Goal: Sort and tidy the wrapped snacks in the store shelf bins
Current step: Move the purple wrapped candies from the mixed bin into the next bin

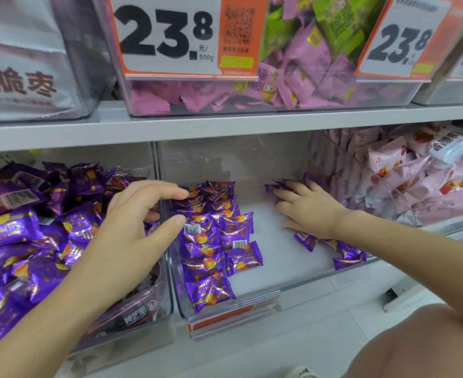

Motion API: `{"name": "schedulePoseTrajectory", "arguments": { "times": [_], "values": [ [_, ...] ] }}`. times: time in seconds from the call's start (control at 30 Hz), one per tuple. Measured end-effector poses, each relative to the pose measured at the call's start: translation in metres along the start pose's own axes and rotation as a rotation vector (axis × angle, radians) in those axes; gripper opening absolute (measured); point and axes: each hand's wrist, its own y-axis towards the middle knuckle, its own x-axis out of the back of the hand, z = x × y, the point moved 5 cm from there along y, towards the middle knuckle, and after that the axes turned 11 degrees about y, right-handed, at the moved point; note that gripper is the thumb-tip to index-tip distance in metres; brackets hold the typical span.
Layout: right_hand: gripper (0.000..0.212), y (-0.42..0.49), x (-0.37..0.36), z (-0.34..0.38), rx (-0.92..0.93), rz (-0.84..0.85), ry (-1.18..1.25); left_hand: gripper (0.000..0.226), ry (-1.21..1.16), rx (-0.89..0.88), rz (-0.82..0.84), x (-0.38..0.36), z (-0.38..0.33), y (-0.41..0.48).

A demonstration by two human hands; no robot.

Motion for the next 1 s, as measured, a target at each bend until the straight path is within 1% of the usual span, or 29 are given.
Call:
{"name": "schedulePoseTrajectory", "arguments": {
  "times": [0.07,0.17,0.2,0.23,0.33,0.53,0.6,0.7,0.87,1.0],
  "values": [
    [0.036,0.003,0.008,0.014,-0.023,-0.009,0.195,0.023,-0.003,0.007,0.002,0.0,0.0,0.0],
    [0.027,0.003,0.015,0.036,-0.11,0.052,0.722,0.022,0.002,-0.001,-0.005,0.001,-0.001,0.0],
    [0.028,0.002,0.014,0.044,-0.12,0.069,0.838,0.022,0.004,-0.002,-0.004,0.001,-0.001,0.0],
    [0.031,0.002,0.013,0.052,-0.113,0.093,0.876,0.024,0.003,-0.001,-0.003,0.001,-0.001,0.0],
    [0.043,0.002,0.008,0.066,-0.092,0.141,0.823,0.033,0.012,-0.001,-0.002,0.001,-0.002,-0.001],
    [0.047,0.004,0.006,0.074,-0.097,0.209,0.83,0.033,0.028,0.004,0.004,0.001,-0.004,-0.001],
    [0.051,0.003,0.01,0.074,-0.088,0.18,0.825,0.033,0.022,0.001,0.002,0.002,-0.004,-0.001],
    [0.066,0.004,0.014,0.072,-0.061,0.13,0.756,0.033,0.02,0.0,0.004,0.002,-0.005,-0.001],
    [0.057,0.007,0.019,0.079,-0.004,0.083,0.535,0.035,0.007,-0.003,0.005,0.001,-0.005,-0.001],
    [0.05,0.008,0.022,0.079,-0.037,0.058,0.541,0.032,0.008,0.002,0.002,0.002,-0.004,-0.001]
  ]
}}
